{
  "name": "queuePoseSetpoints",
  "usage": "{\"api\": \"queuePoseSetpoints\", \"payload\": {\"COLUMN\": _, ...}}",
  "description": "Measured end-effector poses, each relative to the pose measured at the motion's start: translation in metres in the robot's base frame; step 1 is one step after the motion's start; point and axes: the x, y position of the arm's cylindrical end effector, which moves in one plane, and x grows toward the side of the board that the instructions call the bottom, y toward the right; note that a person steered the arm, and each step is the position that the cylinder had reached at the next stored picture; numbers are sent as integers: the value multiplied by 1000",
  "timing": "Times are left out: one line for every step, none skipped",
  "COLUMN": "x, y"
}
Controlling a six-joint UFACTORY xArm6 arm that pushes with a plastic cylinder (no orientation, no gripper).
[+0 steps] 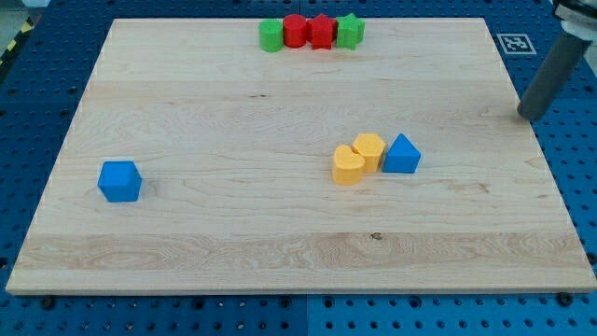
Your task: Move your arm towards bottom of blue triangle
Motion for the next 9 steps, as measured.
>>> {"api": "queuePoseSetpoints", "payload": {"x": 29, "y": 0}}
{"api": "queuePoseSetpoints", "payload": {"x": 63, "y": -9}}
{"api": "queuePoseSetpoints", "payload": {"x": 95, "y": -23}}
{"api": "queuePoseSetpoints", "payload": {"x": 126, "y": -38}}
{"api": "queuePoseSetpoints", "payload": {"x": 144, "y": -79}}
{"api": "queuePoseSetpoints", "payload": {"x": 143, "y": -117}}
{"api": "queuePoseSetpoints", "payload": {"x": 140, "y": -149}}
{"api": "queuePoseSetpoints", "payload": {"x": 123, "y": -177}}
{"api": "queuePoseSetpoints", "payload": {"x": 87, "y": -180}}
